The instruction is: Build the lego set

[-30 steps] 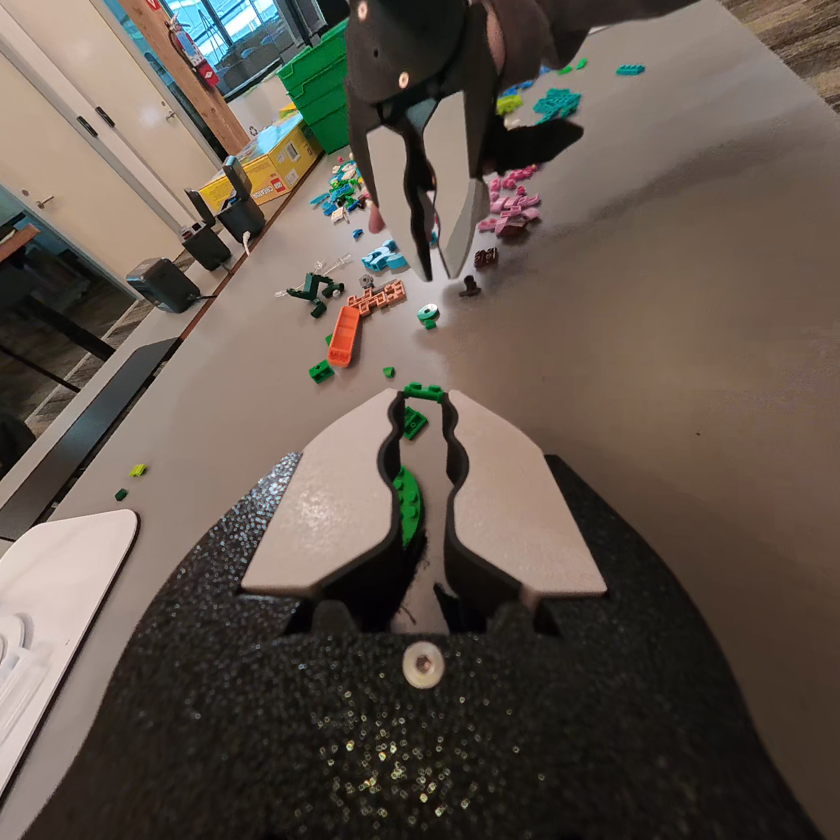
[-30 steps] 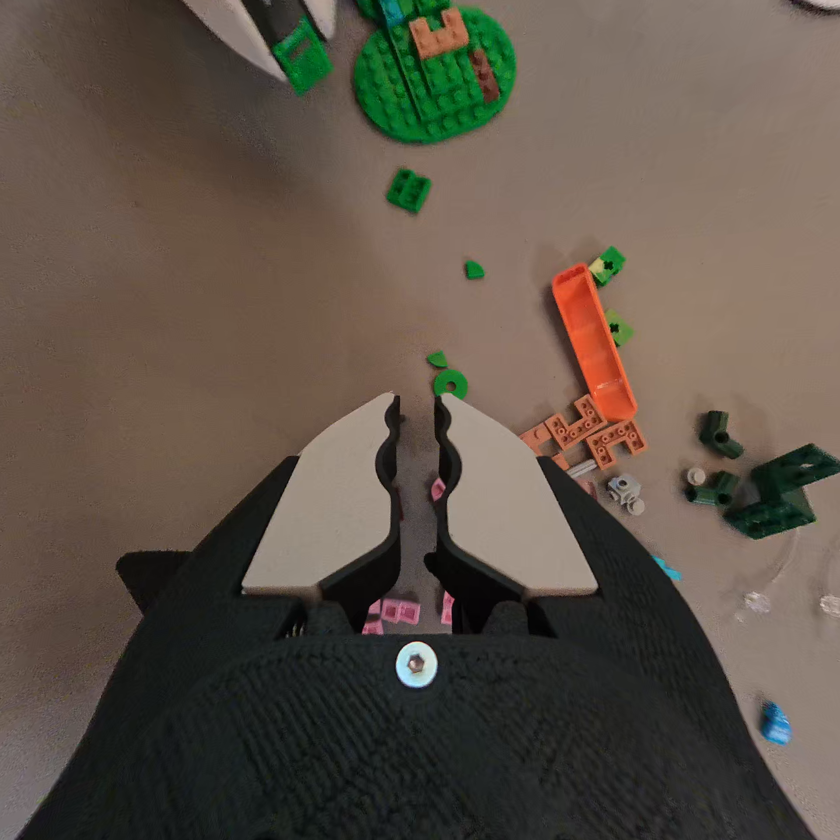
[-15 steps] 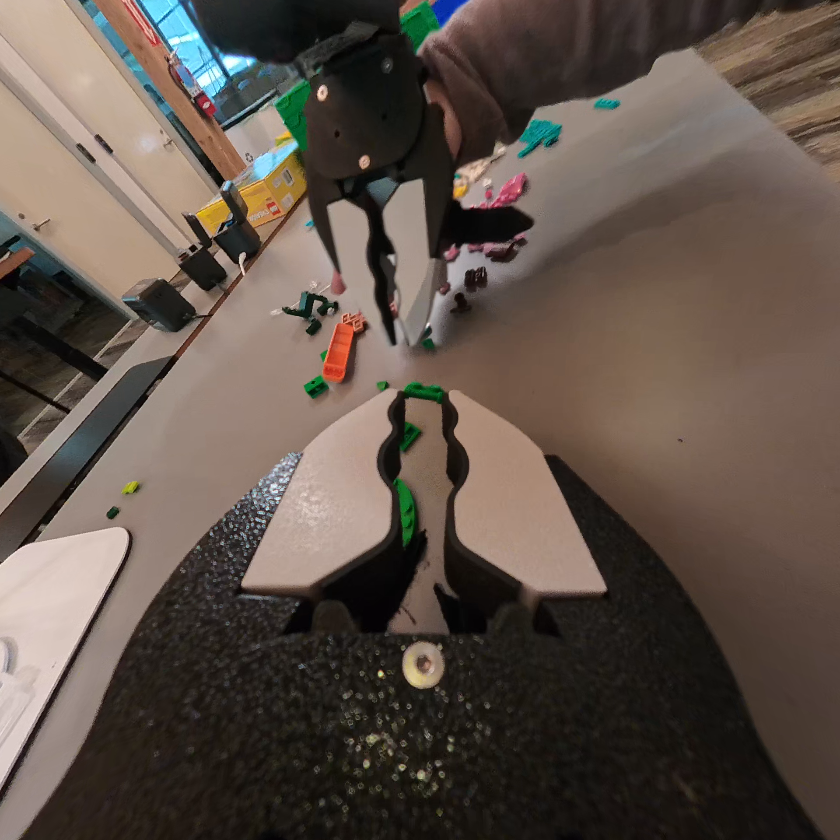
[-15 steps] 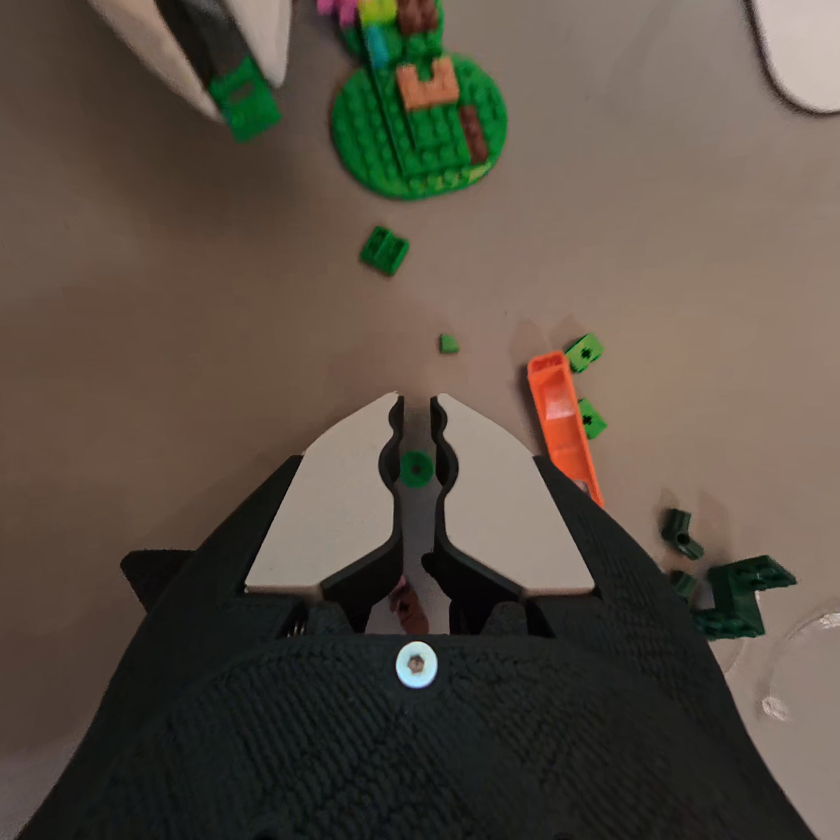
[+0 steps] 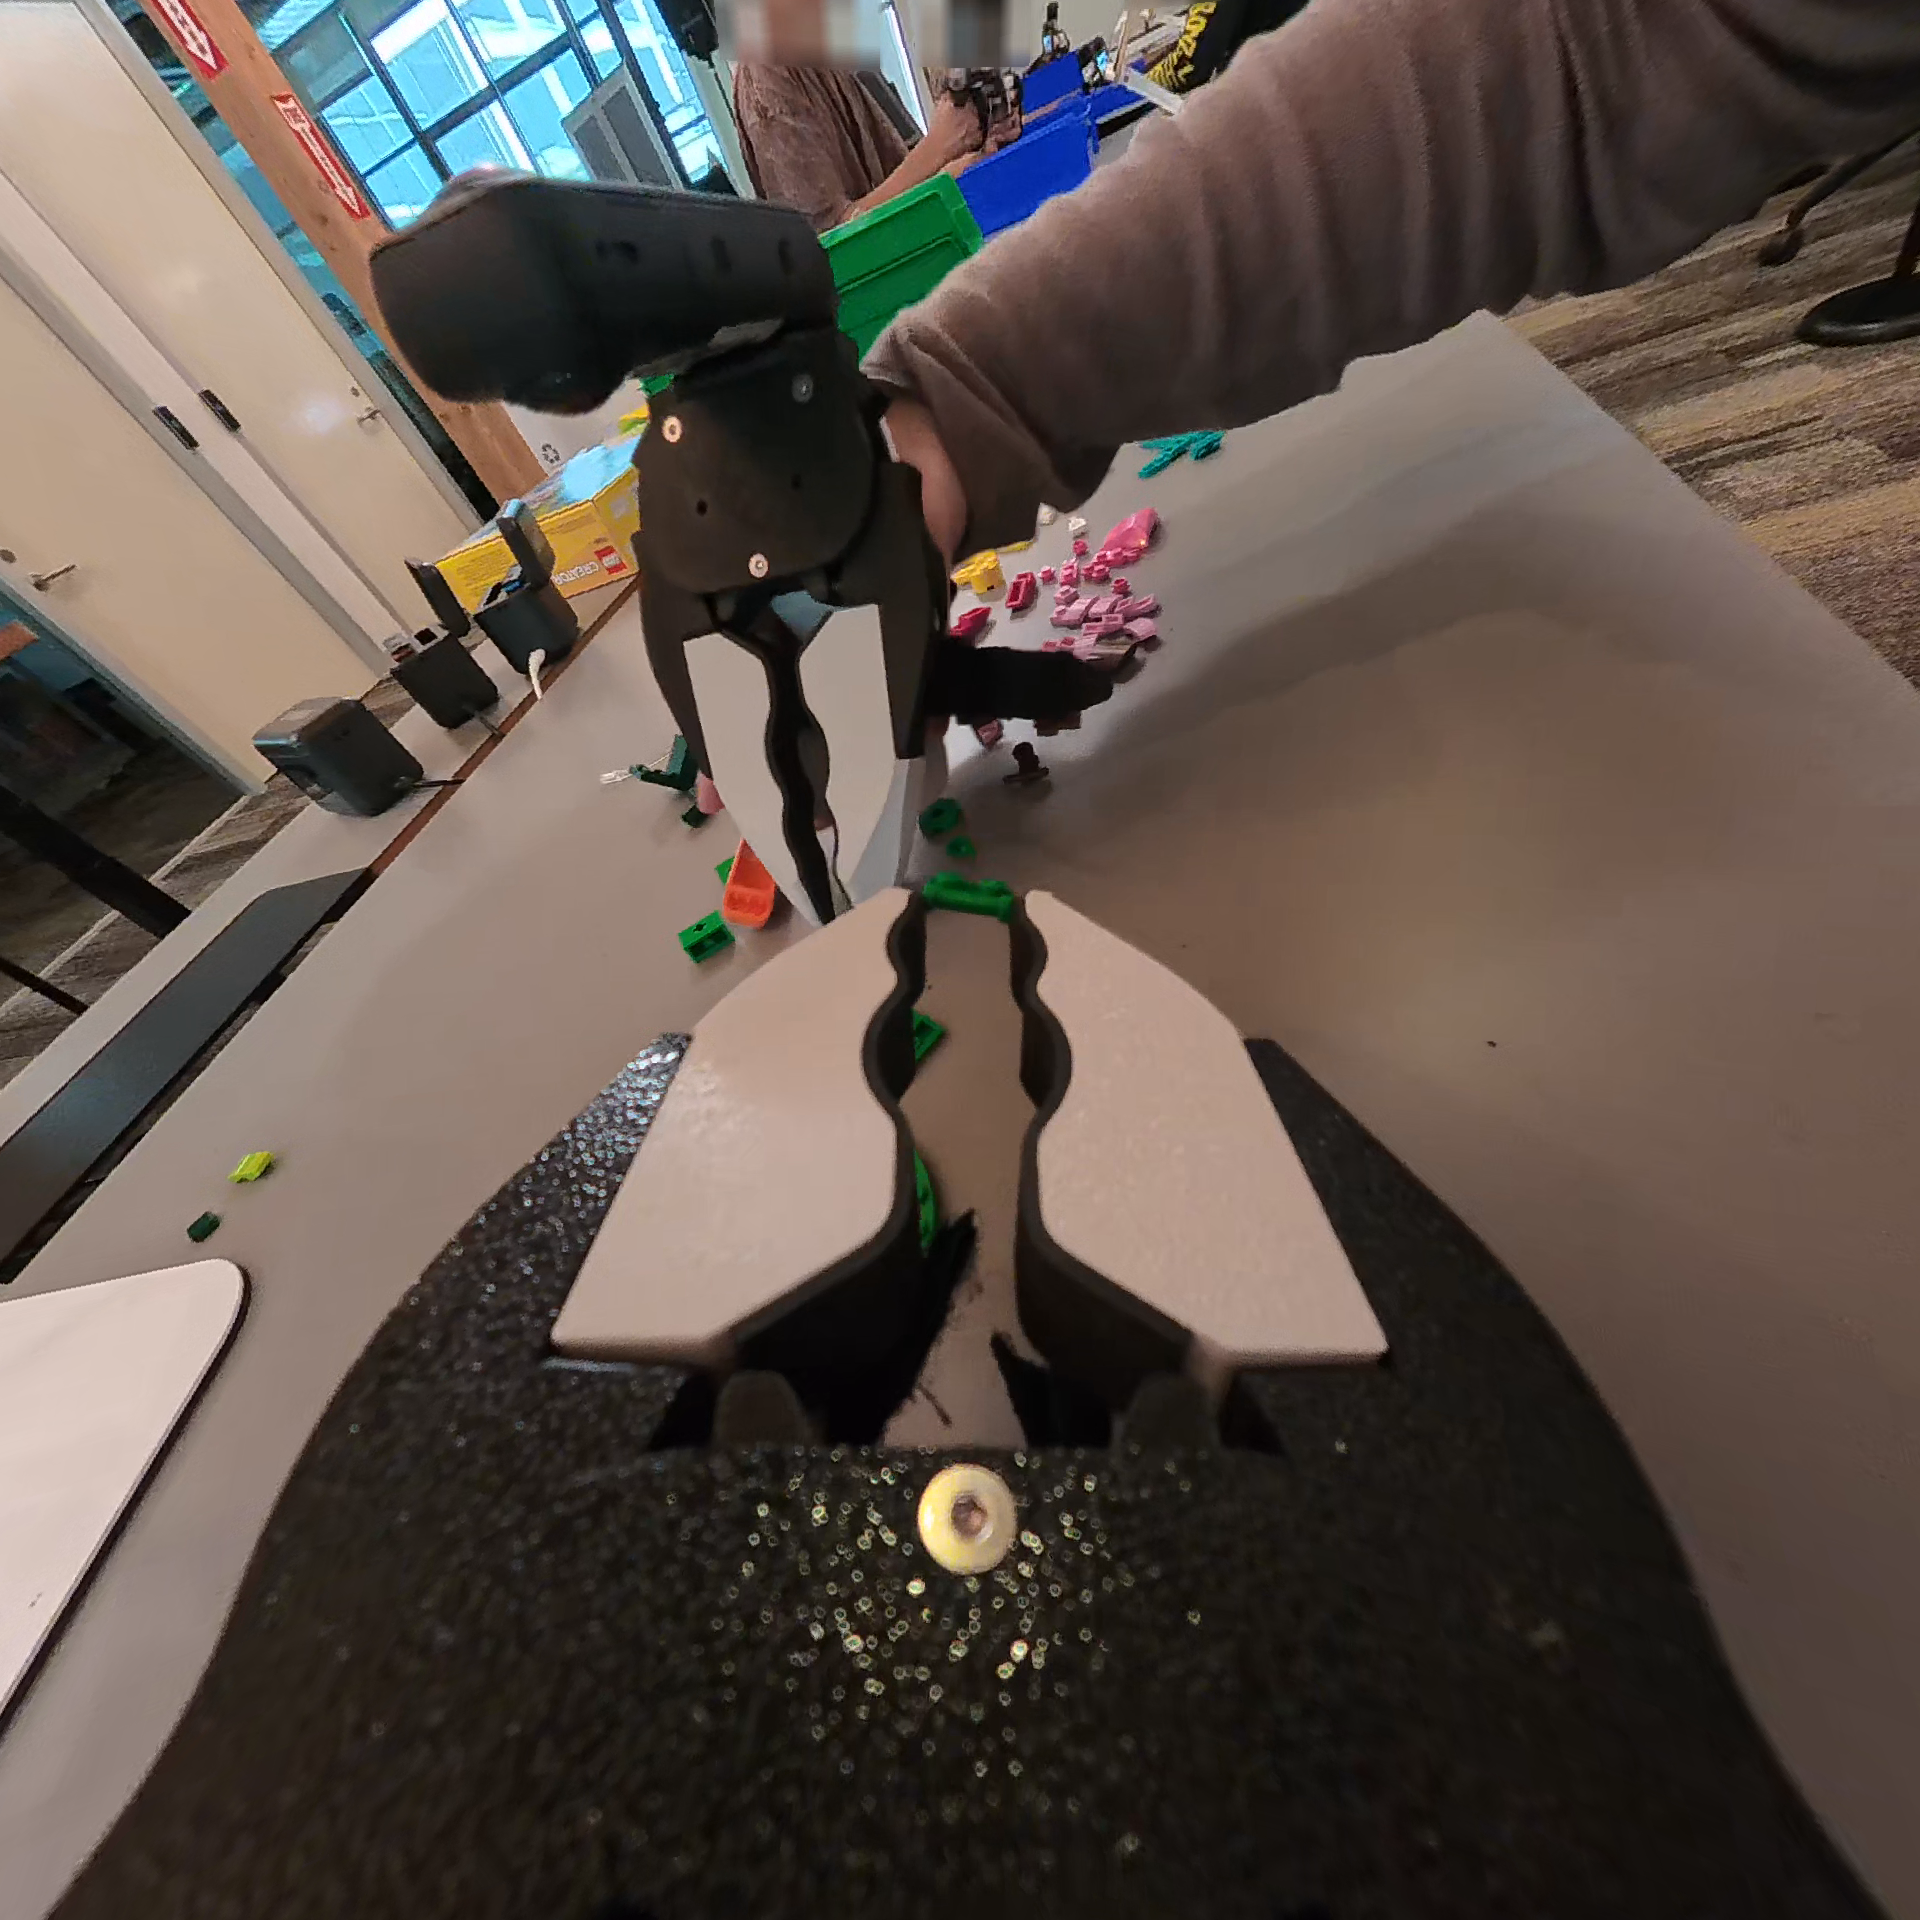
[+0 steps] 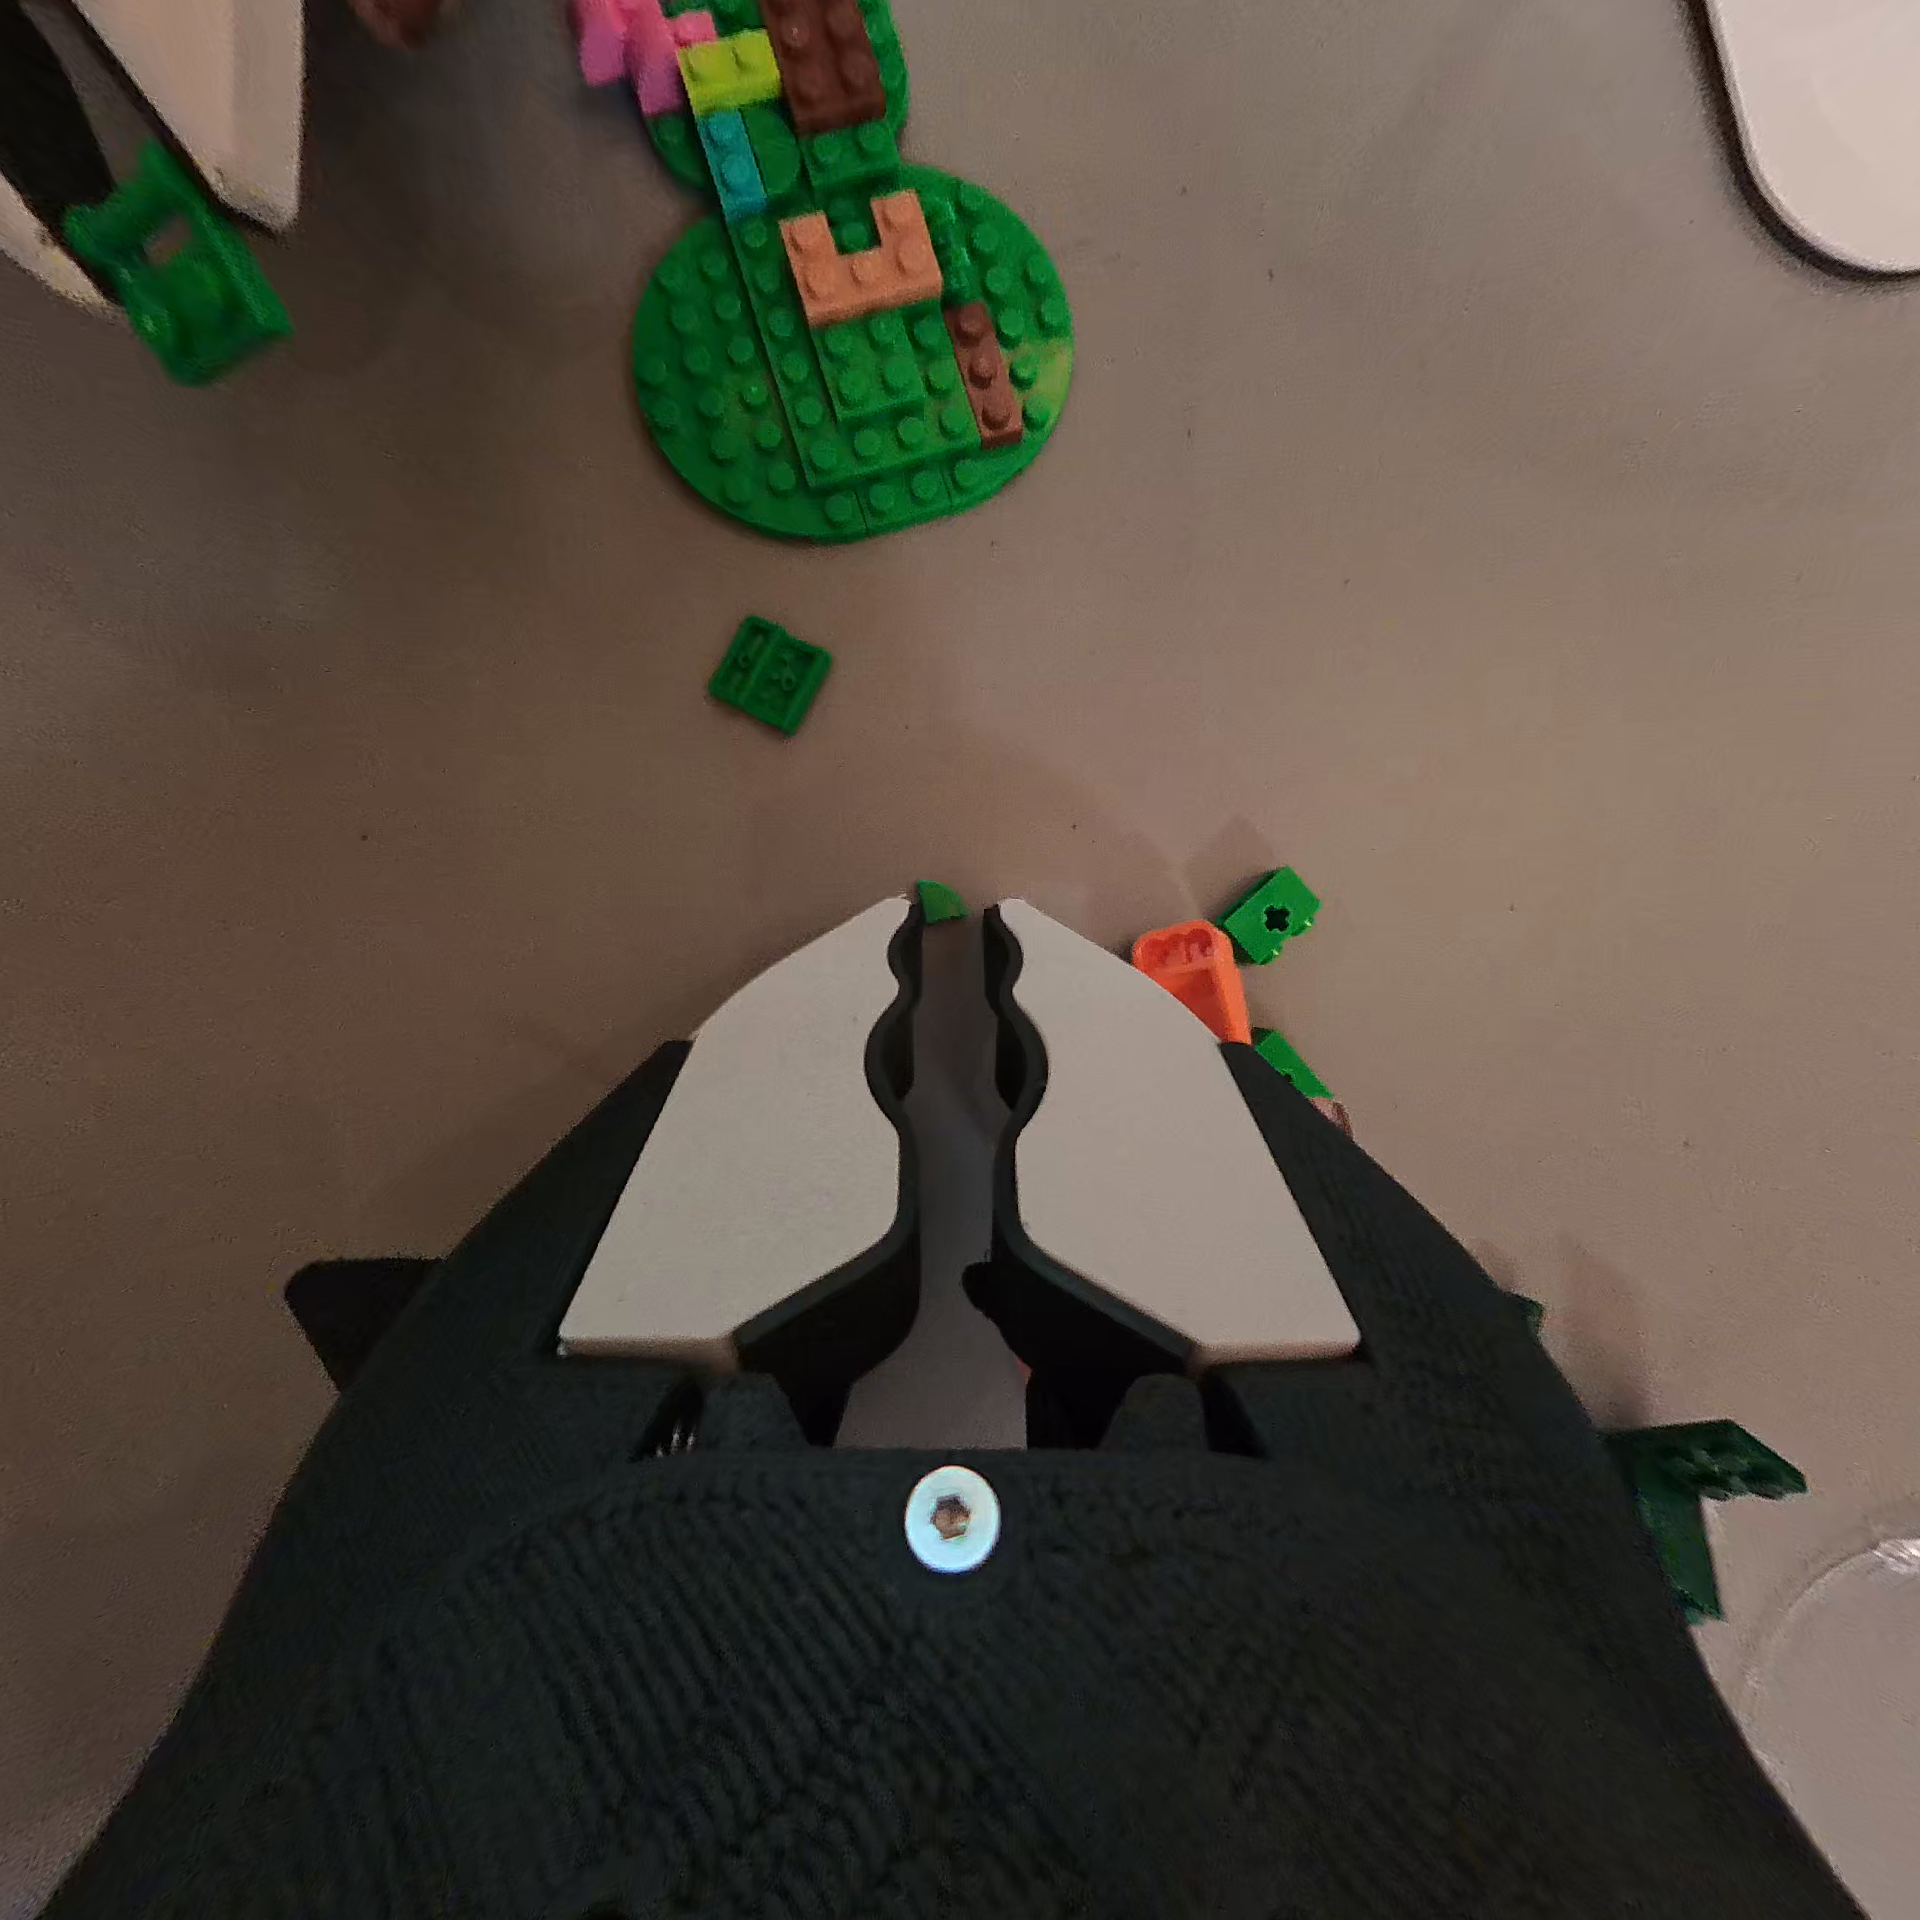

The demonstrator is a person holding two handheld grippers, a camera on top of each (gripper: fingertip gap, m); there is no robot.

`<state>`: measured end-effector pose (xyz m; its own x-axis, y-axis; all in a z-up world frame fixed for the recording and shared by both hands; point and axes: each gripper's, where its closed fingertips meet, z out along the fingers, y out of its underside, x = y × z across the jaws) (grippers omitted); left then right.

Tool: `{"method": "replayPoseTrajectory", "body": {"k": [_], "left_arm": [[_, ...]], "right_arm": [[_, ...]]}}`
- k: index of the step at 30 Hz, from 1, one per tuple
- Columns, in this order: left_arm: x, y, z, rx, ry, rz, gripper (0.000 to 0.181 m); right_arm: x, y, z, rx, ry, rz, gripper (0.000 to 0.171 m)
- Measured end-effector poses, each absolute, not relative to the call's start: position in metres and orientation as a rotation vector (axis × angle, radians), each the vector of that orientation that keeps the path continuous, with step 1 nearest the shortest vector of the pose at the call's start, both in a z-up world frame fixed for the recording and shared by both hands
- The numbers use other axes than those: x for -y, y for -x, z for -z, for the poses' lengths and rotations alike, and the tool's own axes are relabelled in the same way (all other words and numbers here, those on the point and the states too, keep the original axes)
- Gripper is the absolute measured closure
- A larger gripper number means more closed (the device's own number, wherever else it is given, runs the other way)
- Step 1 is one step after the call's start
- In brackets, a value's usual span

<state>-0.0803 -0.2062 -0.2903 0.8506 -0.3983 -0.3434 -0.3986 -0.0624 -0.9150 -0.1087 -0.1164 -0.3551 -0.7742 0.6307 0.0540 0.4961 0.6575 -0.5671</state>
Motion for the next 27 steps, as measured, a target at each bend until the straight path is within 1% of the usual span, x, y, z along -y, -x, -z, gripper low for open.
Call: {"method": "replayPoseTrajectory", "body": {"k": [1, 16, 27], "left_arm": [[0.206, 0.080, 0.290, -0.626, 1.670, 0.001, 0.166], [0.207, 0.079, 0.290, -0.628, 1.669, 0.010, 0.166], [0.207, 0.079, 0.290, -0.627, 1.669, 0.011, 0.166]], "right_arm": [[0.114, 0.110, 0.355, 2.623, 0.906, -0.775, 0.162], [0.118, 0.108, 0.355, 2.612, 1.060, -0.822, 0.160], [0.120, 0.110, 0.356, 2.605, 1.025, -0.787, 0.166]]}}
